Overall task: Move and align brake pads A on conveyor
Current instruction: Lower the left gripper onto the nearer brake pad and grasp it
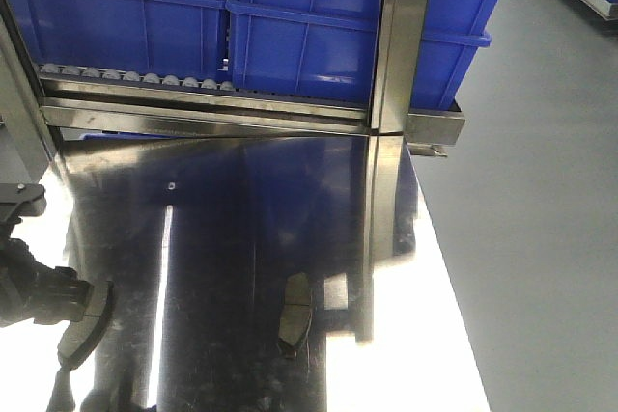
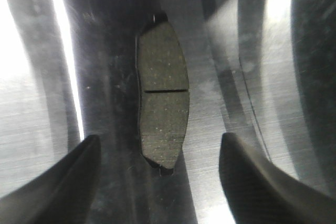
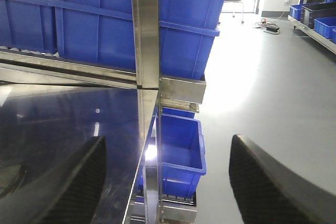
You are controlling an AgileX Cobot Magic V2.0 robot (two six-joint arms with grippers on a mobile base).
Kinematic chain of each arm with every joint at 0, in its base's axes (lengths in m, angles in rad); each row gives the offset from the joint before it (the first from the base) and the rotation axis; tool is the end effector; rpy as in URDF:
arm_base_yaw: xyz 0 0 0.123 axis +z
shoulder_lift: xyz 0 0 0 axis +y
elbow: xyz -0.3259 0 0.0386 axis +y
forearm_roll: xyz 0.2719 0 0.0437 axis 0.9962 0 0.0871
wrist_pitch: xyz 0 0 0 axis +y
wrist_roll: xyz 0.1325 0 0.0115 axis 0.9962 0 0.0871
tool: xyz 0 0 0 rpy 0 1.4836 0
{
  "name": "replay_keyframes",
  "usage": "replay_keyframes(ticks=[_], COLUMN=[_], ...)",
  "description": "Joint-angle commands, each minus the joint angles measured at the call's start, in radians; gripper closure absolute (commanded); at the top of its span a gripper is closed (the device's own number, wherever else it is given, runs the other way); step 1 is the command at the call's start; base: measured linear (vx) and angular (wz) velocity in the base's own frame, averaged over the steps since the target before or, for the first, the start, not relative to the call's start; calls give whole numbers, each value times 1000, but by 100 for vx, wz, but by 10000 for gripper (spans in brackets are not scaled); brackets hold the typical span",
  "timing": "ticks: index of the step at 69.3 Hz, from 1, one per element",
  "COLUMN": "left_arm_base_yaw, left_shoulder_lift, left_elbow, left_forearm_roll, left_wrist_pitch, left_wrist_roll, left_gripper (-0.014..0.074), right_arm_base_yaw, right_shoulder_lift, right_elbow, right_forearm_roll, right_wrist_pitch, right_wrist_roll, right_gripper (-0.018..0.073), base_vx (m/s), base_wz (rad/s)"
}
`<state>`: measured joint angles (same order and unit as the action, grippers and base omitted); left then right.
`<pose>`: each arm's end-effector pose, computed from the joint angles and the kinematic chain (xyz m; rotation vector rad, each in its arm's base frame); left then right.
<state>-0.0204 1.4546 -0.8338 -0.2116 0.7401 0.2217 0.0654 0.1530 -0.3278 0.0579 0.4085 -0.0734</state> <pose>0.2866 -0.0247 0.2031 0.1509 2.8205 -0.1913 0.0751 0.0080 0.2817 -0.0905 1.7145 0.0532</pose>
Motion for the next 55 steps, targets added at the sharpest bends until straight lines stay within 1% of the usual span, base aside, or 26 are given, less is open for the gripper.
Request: replay_keyframes(ticks=[1, 15, 28, 43, 48, 55], left_arm_base_yaw=[-15, -79, -81, -81, -81, -81], left_shoulder_lift=[1, 56, 115, 148, 168, 200], left_elbow=[-34, -79, -99, -99, -99, -99], left_forearm_roll=[-23, -9, 45, 53, 54, 53], left_wrist_pitch=[-51, -55, -53, -80, -80, -72], left_wrist_roll=[7, -8, -102, -116, -135, -136], left_gripper=[87, 87, 87, 87, 87, 90], right_arm_base_yaw=[-4, -4, -4, -4, -4, -4], right_shoulder_lift=[14, 14, 14, 14, 14, 14], right_elbow=[-27, -27, -27, -27, -27, -27], right_forearm_roll=[-5, -5, -5, -5, -5, -5], right_wrist_pitch=[-76, -76, -76, -76, -76, -76], right_wrist_roll=[-3, -3, -3, -3, -3, -3], right_gripper=[75, 75, 75, 75, 75, 75], base_vx=[0, 0, 0, 0, 0, 0], base_wz=[0, 0, 0, 0, 0, 0])
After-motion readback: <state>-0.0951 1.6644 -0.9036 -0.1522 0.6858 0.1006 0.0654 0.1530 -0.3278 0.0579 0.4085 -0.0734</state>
